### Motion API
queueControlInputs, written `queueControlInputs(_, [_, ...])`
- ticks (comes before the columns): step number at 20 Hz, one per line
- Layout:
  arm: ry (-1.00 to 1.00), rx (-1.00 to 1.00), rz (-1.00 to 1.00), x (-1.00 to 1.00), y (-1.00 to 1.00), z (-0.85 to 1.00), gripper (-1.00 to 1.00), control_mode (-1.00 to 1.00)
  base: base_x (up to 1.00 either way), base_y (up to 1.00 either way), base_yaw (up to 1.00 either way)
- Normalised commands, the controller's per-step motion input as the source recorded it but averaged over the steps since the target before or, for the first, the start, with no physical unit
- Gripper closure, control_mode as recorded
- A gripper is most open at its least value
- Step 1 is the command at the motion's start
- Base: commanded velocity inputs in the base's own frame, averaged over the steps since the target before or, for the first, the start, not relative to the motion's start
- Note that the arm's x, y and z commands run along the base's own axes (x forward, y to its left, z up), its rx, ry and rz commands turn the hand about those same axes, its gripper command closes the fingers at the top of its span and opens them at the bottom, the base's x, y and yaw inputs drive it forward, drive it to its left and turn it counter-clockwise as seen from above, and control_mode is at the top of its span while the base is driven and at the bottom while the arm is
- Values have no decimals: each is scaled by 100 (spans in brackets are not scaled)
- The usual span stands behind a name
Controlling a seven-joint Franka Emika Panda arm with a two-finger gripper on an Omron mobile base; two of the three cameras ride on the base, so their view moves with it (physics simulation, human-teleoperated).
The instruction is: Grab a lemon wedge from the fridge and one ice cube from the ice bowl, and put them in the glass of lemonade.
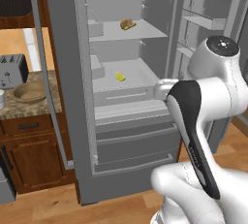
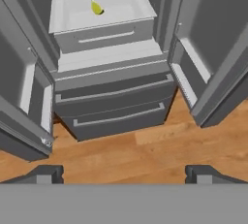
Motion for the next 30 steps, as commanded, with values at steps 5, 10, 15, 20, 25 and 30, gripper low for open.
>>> queueControlInputs(5, [3, -1, -8, -1, -36, -5, -100, -100, 0, 0, 0])
queueControlInputs(10, [3, 0, 0, 16, -38, -4, -100, -100, 0, 0, 0])
queueControlInputs(15, [0, 0, 0, 2, -6, 0, -100, -100, 0, 0, 0])
queueControlInputs(20, [0, 0, 1, 9, -5, 0, -100, -100, 0, 0, 0])
queueControlInputs(25, [0, 0, 0, 0, 0, 0, -100, 100, 64, 3, 1])
queueControlInputs(30, [0, 0, 0, 0, 0, 0, -100, 100, 66, 8, 0])
